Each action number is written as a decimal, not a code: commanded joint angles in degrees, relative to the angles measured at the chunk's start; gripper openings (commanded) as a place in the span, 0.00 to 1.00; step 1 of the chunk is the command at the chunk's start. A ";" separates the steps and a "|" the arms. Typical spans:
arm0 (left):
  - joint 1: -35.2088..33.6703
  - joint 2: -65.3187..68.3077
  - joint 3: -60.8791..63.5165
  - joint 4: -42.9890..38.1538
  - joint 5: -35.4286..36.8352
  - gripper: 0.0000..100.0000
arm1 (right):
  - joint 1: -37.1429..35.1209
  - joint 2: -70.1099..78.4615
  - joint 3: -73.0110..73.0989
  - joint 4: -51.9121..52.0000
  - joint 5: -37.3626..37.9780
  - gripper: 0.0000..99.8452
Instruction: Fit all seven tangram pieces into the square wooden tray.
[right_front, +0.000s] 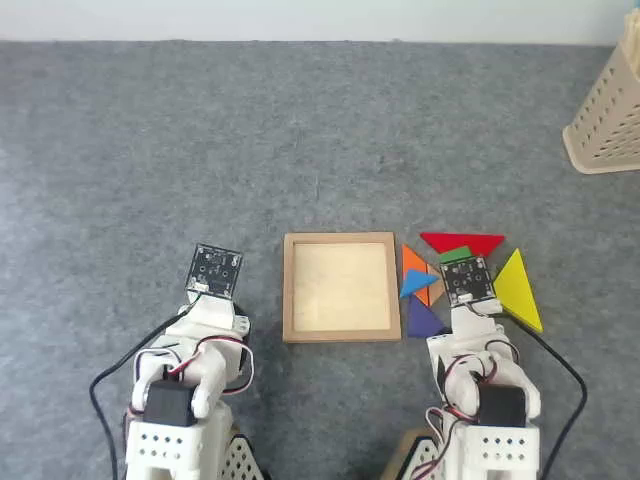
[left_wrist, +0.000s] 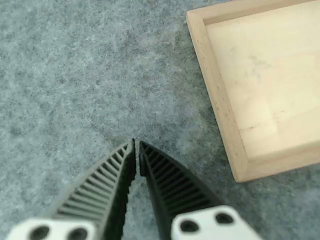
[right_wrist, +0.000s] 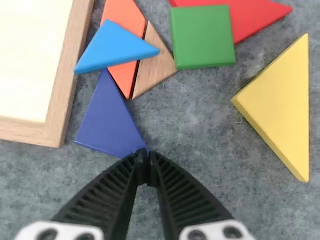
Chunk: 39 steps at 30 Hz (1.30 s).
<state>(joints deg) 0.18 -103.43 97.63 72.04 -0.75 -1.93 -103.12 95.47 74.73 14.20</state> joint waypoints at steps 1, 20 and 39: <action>-0.44 -1.23 -1.10 0.35 0.35 0.01 | 12.70 -0.48 -7.82 -1.54 19.25 0.01; -0.44 -1.23 -1.10 0.35 0.35 0.01 | 22.81 29.14 -34.81 -4.09 11.87 0.01; -0.44 -1.23 -1.10 0.35 0.35 0.01 | 16.57 94.73 -74.11 7.34 18.55 0.30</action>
<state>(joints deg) 0.09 -103.43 97.63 72.04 -0.75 17.14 -11.96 27.25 79.12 26.77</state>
